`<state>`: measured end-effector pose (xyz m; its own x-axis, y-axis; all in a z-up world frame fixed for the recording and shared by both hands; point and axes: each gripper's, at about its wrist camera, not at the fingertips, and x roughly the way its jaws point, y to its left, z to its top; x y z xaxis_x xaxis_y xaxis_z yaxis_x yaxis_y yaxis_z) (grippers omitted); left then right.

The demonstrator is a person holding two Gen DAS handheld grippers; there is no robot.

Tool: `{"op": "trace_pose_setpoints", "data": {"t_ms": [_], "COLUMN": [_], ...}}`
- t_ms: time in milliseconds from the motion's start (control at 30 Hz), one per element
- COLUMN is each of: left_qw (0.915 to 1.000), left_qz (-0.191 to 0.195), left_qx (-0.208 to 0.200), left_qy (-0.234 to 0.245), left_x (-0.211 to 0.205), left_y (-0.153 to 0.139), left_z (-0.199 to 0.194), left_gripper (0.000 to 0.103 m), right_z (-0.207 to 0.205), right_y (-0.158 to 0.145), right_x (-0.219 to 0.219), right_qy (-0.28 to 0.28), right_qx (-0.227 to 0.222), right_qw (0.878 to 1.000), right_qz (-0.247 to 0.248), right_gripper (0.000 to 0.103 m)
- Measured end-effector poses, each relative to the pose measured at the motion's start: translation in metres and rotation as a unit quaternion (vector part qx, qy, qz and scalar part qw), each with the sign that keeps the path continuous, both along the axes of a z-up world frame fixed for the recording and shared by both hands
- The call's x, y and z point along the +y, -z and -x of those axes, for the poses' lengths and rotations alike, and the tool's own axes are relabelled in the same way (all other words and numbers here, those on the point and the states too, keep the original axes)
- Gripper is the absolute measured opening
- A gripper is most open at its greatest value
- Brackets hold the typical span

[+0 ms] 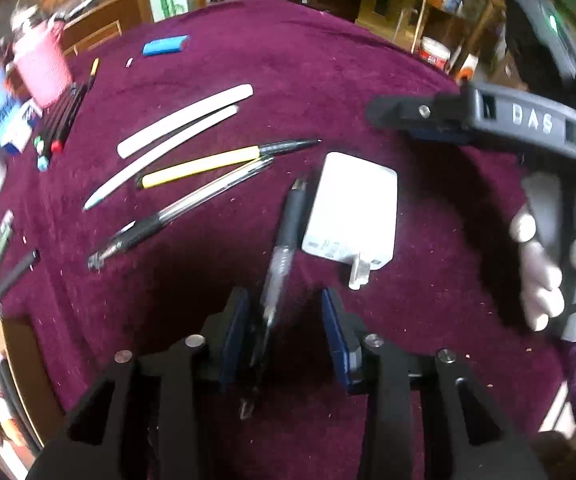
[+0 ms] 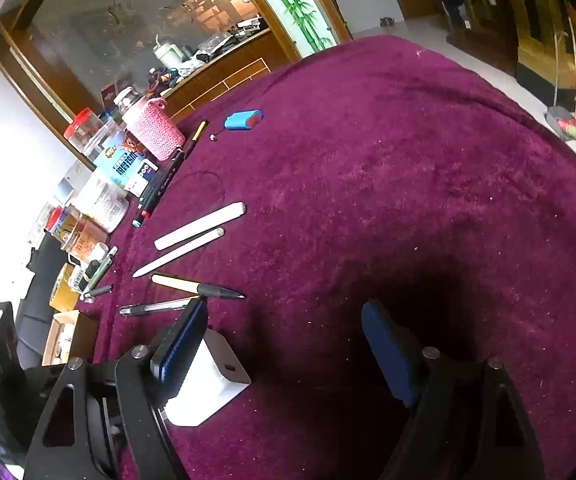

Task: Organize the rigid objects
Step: 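Lift the clear pen with the left tool while the right tool grasps the white plug charger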

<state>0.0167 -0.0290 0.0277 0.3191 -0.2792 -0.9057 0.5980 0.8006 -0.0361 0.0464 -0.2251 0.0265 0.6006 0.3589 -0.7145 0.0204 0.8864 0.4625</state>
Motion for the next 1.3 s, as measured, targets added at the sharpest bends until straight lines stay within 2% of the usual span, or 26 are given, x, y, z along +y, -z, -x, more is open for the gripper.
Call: {"op": "trace_pose_setpoints", "data": {"t_ms": [67, 100, 133, 400, 467, 500, 533, 567, 600, 633, 667, 700, 733, 833, 1000, 1033, 1067, 1200, 1300], "left_qw": [0.9999, 0.9998, 0.9998, 0.9971, 0.9965, 0.9964, 0.9964, 0.9966, 0.9971, 0.9969, 0.9967, 0.9961, 0.9943, 0.9919, 0.9849, 0.9829, 0.9815, 0.9747, 0.9692], "left_qz": [0.000, -0.003, -0.002, 0.024, 0.026, 0.031, 0.036, 0.037, 0.018, 0.009, 0.018, 0.040, 0.069, 0.082, 0.126, 0.137, 0.144, 0.171, 0.190], "left_qx": [-0.006, -0.010, -0.013, 0.002, -0.005, -0.006, -0.005, -0.008, -0.023, -0.033, -0.032, -0.020, 0.001, -0.013, -0.023, -0.026, -0.028, -0.046, -0.058], "left_qy": [-0.009, -0.015, -0.018, -0.072, -0.079, -0.079, -0.077, -0.073, -0.070, -0.070, -0.073, -0.076, -0.081, -0.097, -0.116, -0.121, -0.123, -0.136, -0.145], "left_x": [-0.001, 0.000, 0.002, 0.043, 0.039, 0.035, 0.031, 0.024, 0.018, 0.015, 0.016, 0.022, 0.030, 0.046, 0.071, 0.077, 0.082, 0.108, 0.125], "left_y": [0.001, 0.001, 0.000, 0.000, 0.001, 0.001, 0.001, 0.002, 0.002, 0.002, 0.001, -0.001, -0.003, -0.009, -0.023, -0.027, -0.031, -0.047, -0.055], "left_z": [-0.002, -0.002, -0.001, 0.019, 0.017, 0.015, 0.015, 0.017, 0.021, 0.025, 0.028, 0.029, 0.031, 0.042, 0.069, 0.076, 0.079, 0.101, 0.118], "left_gripper": [0.036, 0.028, 0.012, 0.010, 0.013, 0.023, 0.039, 0.042, 0.044, 0.038, 0.030, 0.012, 0.010, 0.010, 0.010, 0.010, 0.010, 0.010, 0.010], "right_z": [0.000, 0.001, 0.001, 0.000, 0.000, 0.000, 0.000, 0.000, 0.000, 0.001, 0.001, 0.001, 0.001, 0.001, 0.005, 0.006, 0.008, 0.028, 0.035], "right_y": [0.000, 0.001, 0.001, 0.001, 0.001, 0.001, 0.002, 0.002, 0.003, 0.002, 0.002, 0.002, 0.002, 0.003, 0.001, 0.001, 0.000, -0.008, -0.007], "right_x": [0.001, 0.000, 0.000, 0.004, 0.005, 0.005, 0.004, 0.004, 0.003, 0.002, 0.002, 0.001, 0.001, 0.001, 0.003, 0.002, 0.001, 0.006, 0.025], "right_qy": [-0.001, 0.000, 0.001, -0.006, -0.007, -0.006, -0.005, -0.003, -0.002, 0.001, 0.004, 0.007, 0.009, 0.010, 0.013, 0.016, 0.020, 0.015, -0.003], "right_qx": [0.002, 0.002, 0.003, 0.006, 0.005, 0.005, 0.005, 0.005, 0.004, 0.003, 0.001, -0.001, -0.002, -0.003, -0.007, 0.004, 0.016, 0.047, 0.075], "right_qw": [1.000, 1.000, 1.000, 1.000, 1.000, 1.000, 1.000, 1.000, 1.000, 1.000, 1.000, 1.000, 1.000, 0.999, 0.999, 0.999, 0.999, 0.997, 0.994], "right_qz": [0.003, 0.003, 0.004, 0.005, 0.010, 0.012, 0.013, 0.014, 0.014, 0.016, 0.021, 0.027, 0.029, 0.036, 0.048, 0.044, 0.035, -0.055, -0.073], "right_gripper": [0.083, 0.083, 0.083, 0.083, 0.083, 0.083, 0.083, 0.083, 0.083, 0.083, 0.083, 0.083, 0.083, 0.083, 0.083, 0.083, 0.083, 0.083, 0.083]}}
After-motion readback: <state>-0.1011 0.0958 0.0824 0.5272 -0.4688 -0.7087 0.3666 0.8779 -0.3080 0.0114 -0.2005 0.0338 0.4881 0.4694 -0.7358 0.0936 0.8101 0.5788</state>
